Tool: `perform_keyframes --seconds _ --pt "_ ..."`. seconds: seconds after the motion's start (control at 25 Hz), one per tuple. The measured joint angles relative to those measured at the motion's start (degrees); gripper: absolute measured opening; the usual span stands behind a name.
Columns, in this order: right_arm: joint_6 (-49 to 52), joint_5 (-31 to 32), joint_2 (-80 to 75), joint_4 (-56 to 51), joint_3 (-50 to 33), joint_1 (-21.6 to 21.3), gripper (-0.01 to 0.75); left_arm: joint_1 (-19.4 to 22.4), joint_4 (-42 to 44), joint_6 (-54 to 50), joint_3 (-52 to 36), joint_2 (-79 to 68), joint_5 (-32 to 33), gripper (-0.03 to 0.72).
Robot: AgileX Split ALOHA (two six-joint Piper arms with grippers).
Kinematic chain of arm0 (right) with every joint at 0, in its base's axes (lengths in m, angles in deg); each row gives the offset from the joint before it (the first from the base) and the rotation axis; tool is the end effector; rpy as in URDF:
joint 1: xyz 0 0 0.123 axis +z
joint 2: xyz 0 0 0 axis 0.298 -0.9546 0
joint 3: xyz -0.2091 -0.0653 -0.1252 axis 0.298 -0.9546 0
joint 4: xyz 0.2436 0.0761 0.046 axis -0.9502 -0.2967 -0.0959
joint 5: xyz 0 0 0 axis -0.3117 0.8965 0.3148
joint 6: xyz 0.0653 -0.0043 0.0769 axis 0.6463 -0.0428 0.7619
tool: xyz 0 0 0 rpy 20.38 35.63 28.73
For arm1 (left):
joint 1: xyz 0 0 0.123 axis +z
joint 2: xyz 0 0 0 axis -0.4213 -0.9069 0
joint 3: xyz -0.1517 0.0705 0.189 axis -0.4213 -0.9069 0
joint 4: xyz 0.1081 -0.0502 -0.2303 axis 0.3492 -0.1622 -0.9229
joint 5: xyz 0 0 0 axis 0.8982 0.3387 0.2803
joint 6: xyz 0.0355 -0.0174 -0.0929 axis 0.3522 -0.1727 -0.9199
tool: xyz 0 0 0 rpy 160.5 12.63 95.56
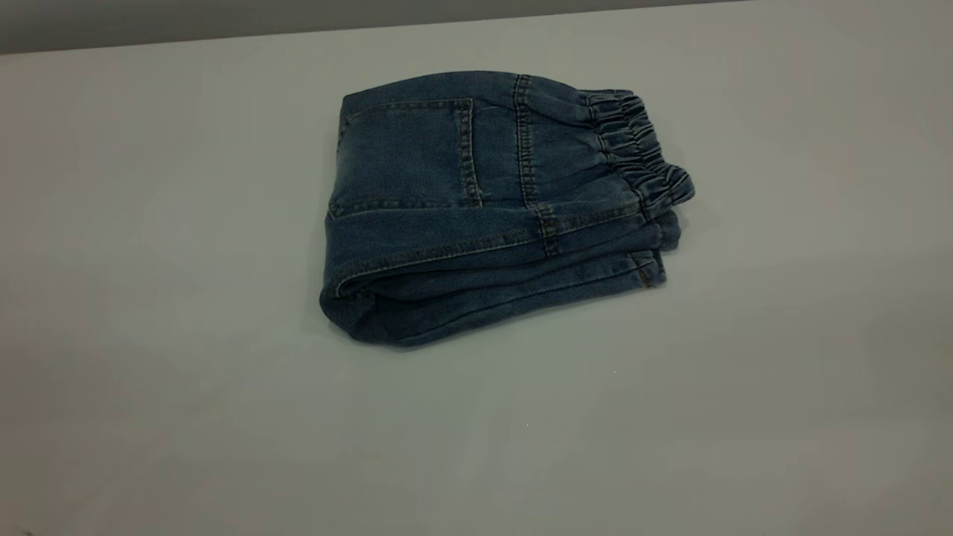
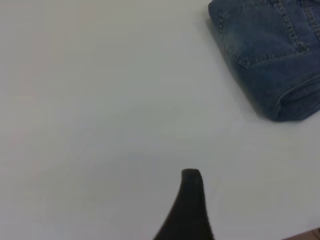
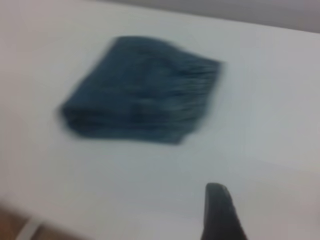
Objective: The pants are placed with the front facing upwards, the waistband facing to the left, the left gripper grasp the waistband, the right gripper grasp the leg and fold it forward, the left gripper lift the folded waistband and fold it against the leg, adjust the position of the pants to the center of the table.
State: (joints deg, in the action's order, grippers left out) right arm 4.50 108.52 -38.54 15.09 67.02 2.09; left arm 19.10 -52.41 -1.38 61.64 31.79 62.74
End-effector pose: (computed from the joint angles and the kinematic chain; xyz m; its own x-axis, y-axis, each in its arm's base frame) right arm 0.0388 0.0192 0.2780 -0.4455 -0.1025 -0.8894 -0.3526 0.9332 0.0690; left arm 0.0612 -0.0151 0.2693 -0.5601 0.1700 -0.8108 0.2363 0.9708 0.0404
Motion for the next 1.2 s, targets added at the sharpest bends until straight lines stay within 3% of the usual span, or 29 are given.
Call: perform_keyframes --seconds 0.12,0.24,0.32,0.72,1.2 --pt "0.0 0.0 0.0 0.0 0.0 -6.8 0.358 0.0 0.0 0.1 0.0 0.1 0.0 0.582" --pt "0.0 0.0 0.0 0.0 0.0 -10.2 0.358 0.0 -0.1 0.2 0.0 0.1 0.0 0.582" --pt "0.0 0.0 0.0 0.1 0.0 -10.3 0.358 0.3 -0.1 0.3 0.0 0.6 0.0 0.582" --pt "0.1 0.0 0.0 0.1 0.0 -10.3 0.357 10.0 -0.5 0.4 0.4 7.9 0.8 0.582" --pt "0.0 0.0 0.0 0.1 0.0 -10.3 0.357 10.3 -0.5 0.4 0.4 7.9 0.5 0.582"
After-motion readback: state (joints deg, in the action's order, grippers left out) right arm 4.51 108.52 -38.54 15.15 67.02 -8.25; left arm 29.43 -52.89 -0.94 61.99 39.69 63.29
